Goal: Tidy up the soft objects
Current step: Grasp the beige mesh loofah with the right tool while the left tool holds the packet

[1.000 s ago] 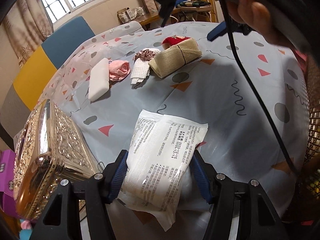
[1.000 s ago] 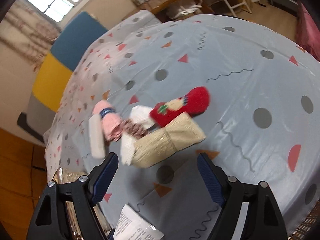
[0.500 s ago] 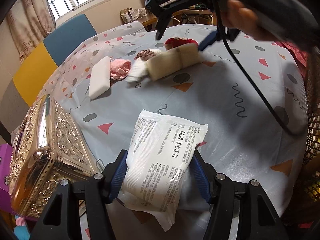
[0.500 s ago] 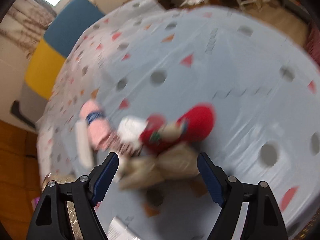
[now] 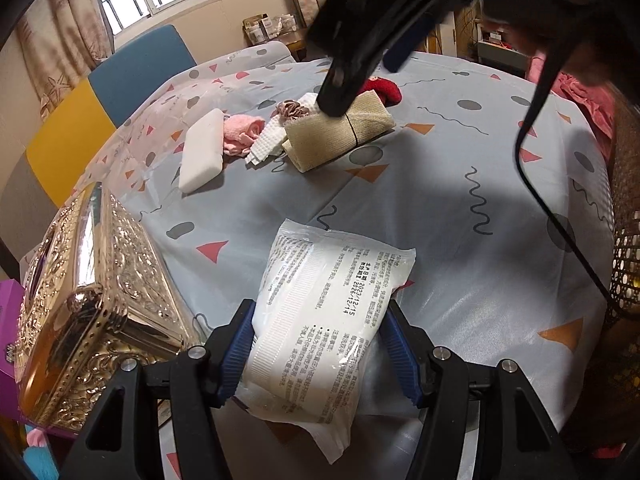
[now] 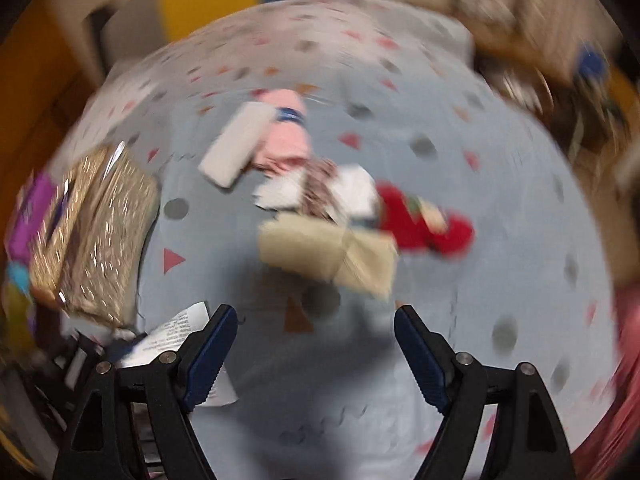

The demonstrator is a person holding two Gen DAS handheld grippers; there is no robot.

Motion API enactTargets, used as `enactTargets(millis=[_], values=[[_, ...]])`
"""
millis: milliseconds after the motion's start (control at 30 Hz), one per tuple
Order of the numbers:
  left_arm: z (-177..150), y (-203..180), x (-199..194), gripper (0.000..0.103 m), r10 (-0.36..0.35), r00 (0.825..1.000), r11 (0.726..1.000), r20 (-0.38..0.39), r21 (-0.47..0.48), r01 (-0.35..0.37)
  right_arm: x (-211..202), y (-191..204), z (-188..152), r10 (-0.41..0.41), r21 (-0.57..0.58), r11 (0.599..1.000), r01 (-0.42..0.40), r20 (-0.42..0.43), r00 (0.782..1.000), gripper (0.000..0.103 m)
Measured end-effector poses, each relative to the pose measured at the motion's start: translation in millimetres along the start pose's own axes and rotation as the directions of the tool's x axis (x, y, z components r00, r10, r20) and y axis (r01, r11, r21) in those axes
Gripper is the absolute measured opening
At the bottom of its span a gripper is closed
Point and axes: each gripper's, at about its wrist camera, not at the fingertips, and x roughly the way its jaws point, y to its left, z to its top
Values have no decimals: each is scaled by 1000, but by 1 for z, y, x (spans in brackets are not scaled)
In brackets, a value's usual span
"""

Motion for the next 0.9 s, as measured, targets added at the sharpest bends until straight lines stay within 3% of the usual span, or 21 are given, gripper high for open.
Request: enactTargets(millis=[67, 167, 300, 367, 400, 433, 533, 667, 800, 900], values=[[0, 0, 0, 63, -1, 1000, 1000, -2, -2, 1, 12, 20, 9, -55, -162, 985, 51, -21, 998, 82], [0, 2, 0, 63, -9, 1000, 1000, -5, -7, 9, 34, 39, 16, -161, -361, 922, 136, -39, 986, 81], [1, 5, 1, 63, -20, 1000, 1000, -9, -21, 20, 61, 43, 17, -231, -499, 852, 156, -93, 968, 80], [0, 5, 2, 63, -23, 1000, 999, -8, -26, 23, 66, 38, 17, -260, -519, 837, 174, -97, 961, 80], [0, 5, 2, 63, -24, 1000, 999, -7, -27, 24, 70, 36, 18, -261, -521, 836, 172, -103, 960, 74], [0, 5, 2, 63, -25, 1000, 999, -6, -27, 25, 74, 34, 19, -257, -515, 841, 164, -115, 960, 60], [-1, 5, 2, 63, -26, 1000, 999, 2, -30, 26, 78, 30, 21, -233, -469, 871, 146, -132, 963, 51], [-4, 7, 0, 62, -28, 1000, 998, 12, -52, 28, 63, 24, 16, -124, -328, 943, 55, -192, 974, 47], [0, 10, -6, 60, -64, 998, 995, 5, -71, 64, 61, 11, -3, -152, -227, 969, 97, -244, 958, 47], [2, 13, -13, 60, -84, 996, 991, 6, -101, 84, 59, -1, -5, -123, -151, 985, 83, -280, 952, 48]])
